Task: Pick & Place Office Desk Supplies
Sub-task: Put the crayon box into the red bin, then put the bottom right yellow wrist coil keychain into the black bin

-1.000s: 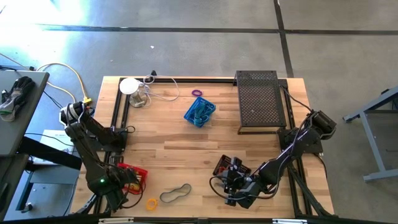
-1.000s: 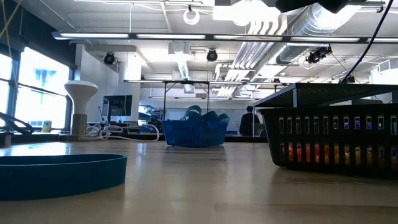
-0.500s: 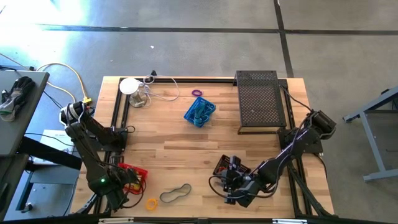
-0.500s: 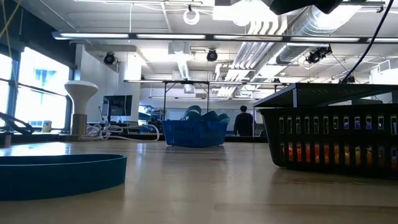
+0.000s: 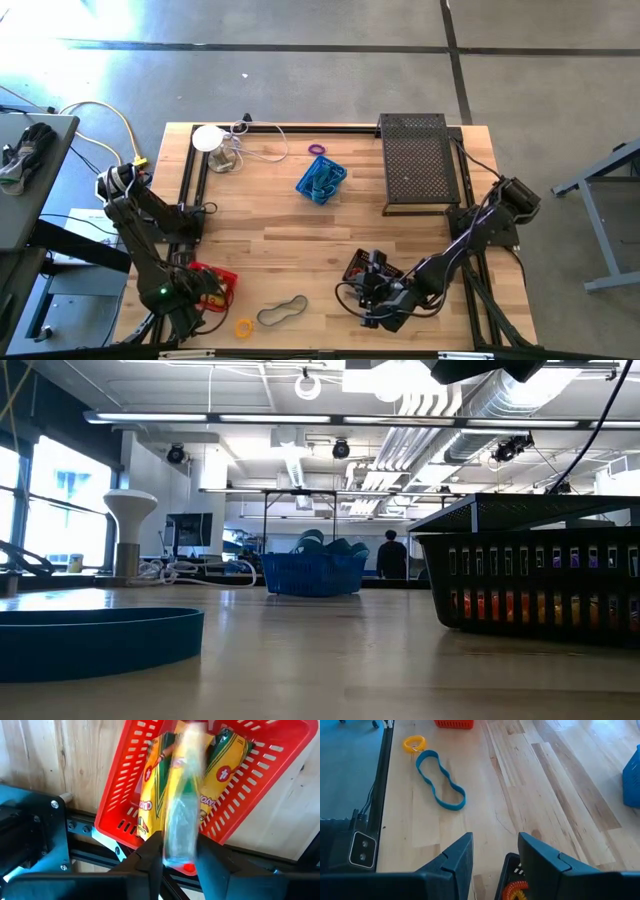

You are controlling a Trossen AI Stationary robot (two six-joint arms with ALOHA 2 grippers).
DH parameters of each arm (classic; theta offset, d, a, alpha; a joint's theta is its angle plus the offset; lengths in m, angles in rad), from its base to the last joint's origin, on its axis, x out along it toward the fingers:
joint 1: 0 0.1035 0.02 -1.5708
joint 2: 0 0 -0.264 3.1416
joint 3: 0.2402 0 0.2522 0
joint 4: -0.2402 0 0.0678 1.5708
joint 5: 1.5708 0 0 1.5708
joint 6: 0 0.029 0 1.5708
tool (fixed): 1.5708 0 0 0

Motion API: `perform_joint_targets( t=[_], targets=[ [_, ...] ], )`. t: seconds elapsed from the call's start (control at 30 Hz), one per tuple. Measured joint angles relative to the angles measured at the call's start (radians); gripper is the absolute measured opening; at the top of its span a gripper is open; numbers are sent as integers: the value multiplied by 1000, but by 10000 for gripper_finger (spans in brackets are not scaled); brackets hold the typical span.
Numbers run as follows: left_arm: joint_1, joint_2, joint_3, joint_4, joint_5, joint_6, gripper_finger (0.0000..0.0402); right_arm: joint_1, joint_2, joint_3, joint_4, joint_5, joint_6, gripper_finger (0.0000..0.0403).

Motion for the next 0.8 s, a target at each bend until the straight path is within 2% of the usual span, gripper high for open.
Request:
perform_joint_targets(
  t=[0.2, 0.37, 0.57, 0.67, 0.8],
  targets=[
    [0, 0, 0, 0, 0, -22, 137, -4, 0, 0, 4, -11, 20, 144],
    [5, -1, 1, 1, 7, 112, 142, -3, 0, 0, 15, -26, 14, 144],
    [50, -36, 20, 4, -5, 66, 142, -3, 0, 0, 20, -65, -52, 144],
    [72, -69, 25, 46, -91, 54, 142, -3, 0, 0, 33, -133, -60, 144],
    [90, -97, 25, 156, -334, 118, 142, 7, 0, 0, 86, -380, -40, 144]
  ],
)
